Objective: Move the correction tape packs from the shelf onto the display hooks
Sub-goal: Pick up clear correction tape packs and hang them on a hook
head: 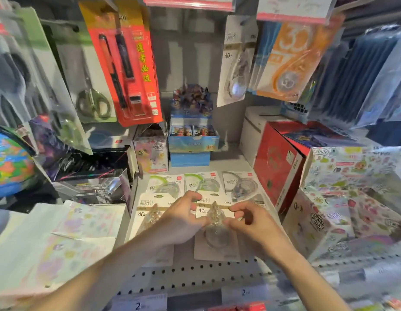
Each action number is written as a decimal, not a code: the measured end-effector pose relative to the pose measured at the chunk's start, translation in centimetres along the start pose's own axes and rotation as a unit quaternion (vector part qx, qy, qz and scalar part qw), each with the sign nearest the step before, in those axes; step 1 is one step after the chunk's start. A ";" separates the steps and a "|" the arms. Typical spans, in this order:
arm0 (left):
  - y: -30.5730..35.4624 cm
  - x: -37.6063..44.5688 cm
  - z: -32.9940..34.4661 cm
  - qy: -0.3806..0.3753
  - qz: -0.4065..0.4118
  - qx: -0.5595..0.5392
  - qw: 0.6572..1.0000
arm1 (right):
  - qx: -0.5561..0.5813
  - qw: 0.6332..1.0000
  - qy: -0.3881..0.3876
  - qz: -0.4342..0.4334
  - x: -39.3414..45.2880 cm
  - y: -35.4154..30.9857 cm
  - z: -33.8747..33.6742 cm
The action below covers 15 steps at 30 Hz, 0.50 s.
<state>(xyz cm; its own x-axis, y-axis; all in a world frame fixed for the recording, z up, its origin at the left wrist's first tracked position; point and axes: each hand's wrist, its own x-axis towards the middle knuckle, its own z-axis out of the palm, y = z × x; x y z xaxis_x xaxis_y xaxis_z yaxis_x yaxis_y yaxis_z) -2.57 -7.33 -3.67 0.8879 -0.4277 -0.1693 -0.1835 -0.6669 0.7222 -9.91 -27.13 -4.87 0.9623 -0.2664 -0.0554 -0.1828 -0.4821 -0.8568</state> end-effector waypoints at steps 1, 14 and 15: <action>0.0 -0.1 0.0 0.007 0.001 -0.016 1.000 | 0.029 1.000 0.001 0.010 0.0 0.0 0.0; 1.5 -3.1 -2.8 0.165 0.087 -0.252 0.950 | 0.327 0.944 -0.050 -0.006 0.7 -5.3 -0.5; 1.3 -3.4 -3.5 0.175 0.094 -0.248 0.948 | 0.337 0.940 -0.061 -0.016 0.8 -6.0 -0.2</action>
<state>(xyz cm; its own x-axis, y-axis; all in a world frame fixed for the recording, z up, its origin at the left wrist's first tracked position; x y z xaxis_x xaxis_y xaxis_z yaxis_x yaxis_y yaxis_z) -4.39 -4.59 0.22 0.9607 -0.2236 0.1643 -0.2087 -0.1919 0.9590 -8.08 -24.58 0.33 0.9886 -0.1430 -0.0470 -0.0238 0.1598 -0.9869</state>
